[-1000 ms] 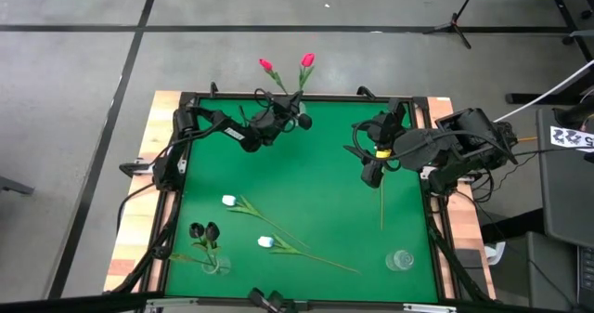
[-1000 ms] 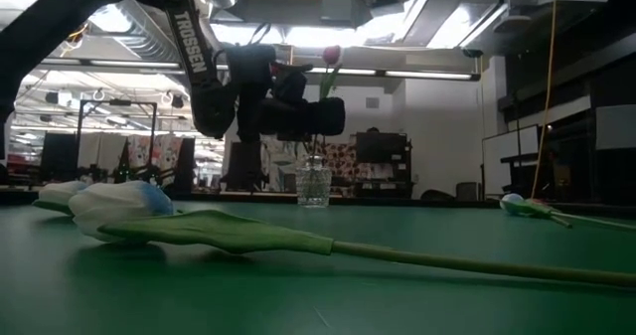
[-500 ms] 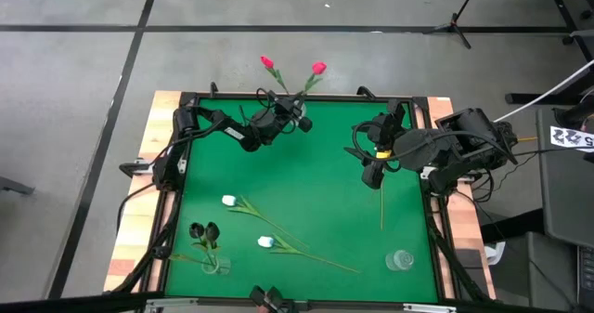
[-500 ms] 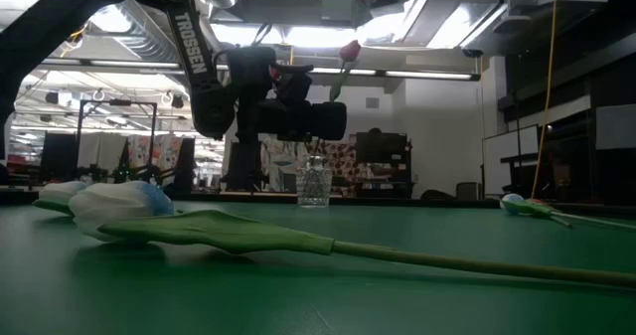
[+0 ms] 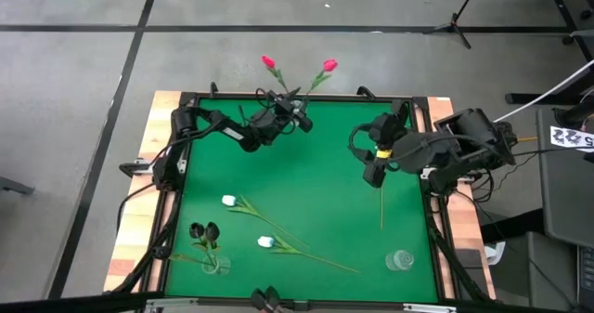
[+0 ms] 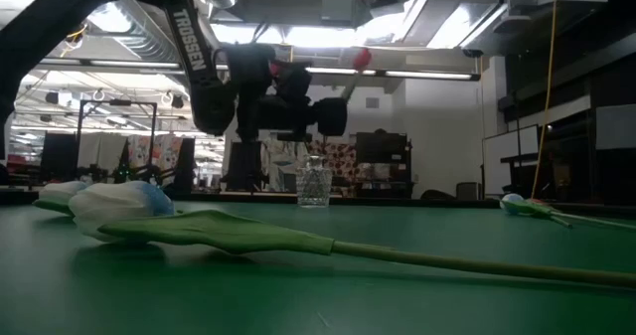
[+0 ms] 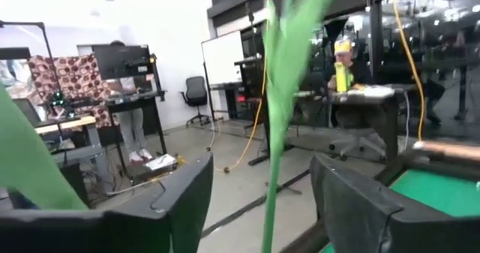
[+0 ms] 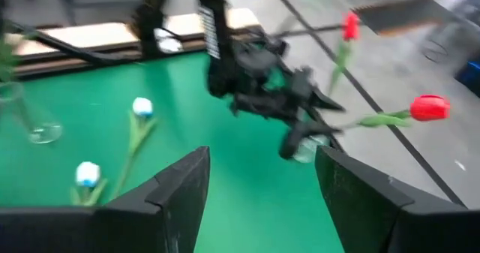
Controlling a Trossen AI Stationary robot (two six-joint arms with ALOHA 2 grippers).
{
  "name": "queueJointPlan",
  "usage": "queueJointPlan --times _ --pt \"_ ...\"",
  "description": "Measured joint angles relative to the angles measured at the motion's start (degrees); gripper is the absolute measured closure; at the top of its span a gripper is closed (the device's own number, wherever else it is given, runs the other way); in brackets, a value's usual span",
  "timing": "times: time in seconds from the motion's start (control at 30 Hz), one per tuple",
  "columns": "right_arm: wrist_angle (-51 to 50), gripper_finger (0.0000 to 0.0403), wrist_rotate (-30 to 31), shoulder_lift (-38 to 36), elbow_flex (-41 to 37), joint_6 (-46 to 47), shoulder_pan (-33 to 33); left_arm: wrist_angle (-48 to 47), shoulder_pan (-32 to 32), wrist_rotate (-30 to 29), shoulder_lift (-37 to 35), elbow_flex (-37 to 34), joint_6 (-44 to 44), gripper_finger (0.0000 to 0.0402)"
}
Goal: Sort flowers into vase by color
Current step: Put the top white flower into the bottom right transparent vase
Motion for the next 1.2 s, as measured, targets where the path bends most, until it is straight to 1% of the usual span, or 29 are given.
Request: queueJointPlan --times 0.1,0.17,0.27,0.4,0.47,0.57,0.63,0.73,0.87,1.0,1.2 --pt "-4.7 0.0162 5.0 0.0 0.0 7.8 0.0 0.6 -0.3 0.0 -1.5 0.0 -0.3 0.0177" --pt "-3.8 0.0162 7.4 -0.7 -0.7 12.0 0.0 0.3 -0.3 0.0 -2.3 0.0 -1.6 0.0177" --pt "-3.9 0.0162 8.2 -1.4 -1.2 20.8 -1.1 0.0 -0.9 0.0 -3.6 0.0 -5.9 0.0176" --pt "-4.1 0.0162 7.0 -3.0 -6.1 27.4 -2.4 0.0 -2.4 0.3 -5.5 0.0 -7.4 0.0176" --pt "-4.1 0.0162 6.6 -3.4 -9.7 29.1 -3.2 -0.2 -3.1 0.6 -6.5 0.0 -7.5 0.0176" --pt "-4.1 0.0162 1.8 -3.8 -14.7 30.6 -4.7 -0.6 -4.1 2.1 -8.6 0.0 -7.7 0.0176" --pt "-3.9 0.0162 -1.5 -3.8 -18.1 32.8 -6.2 -2.9 -4.8 4.1 -10.6 0.0 -9.3 0.0176" --pt "-4.0 0.0162 -7.3 -3.8 -24.5 37.7 -9.1 -8.9 -5.6 6.1 -14.2 0.0 -12.8 0.0176" --pt "-4.1 0.0162 -13.8 -3.8 -34.1 43.7 -11.5 -15.7 -6.4 6.3 -18.7 0.0 -15.5 0.0176" --pt "-4.0 0.0162 -20.4 -4.2 -43.5 50.6 -12.1 -21.3 -7.4 6.6 -22.5 0.0 -19.8 0.0176" --pt "-2.6 0.0162 -29.6 -8.8 -58.0 61.2 -12.0 -25.1 -8.5 10.9 -25.5 0.0 -22.6 0.0176"
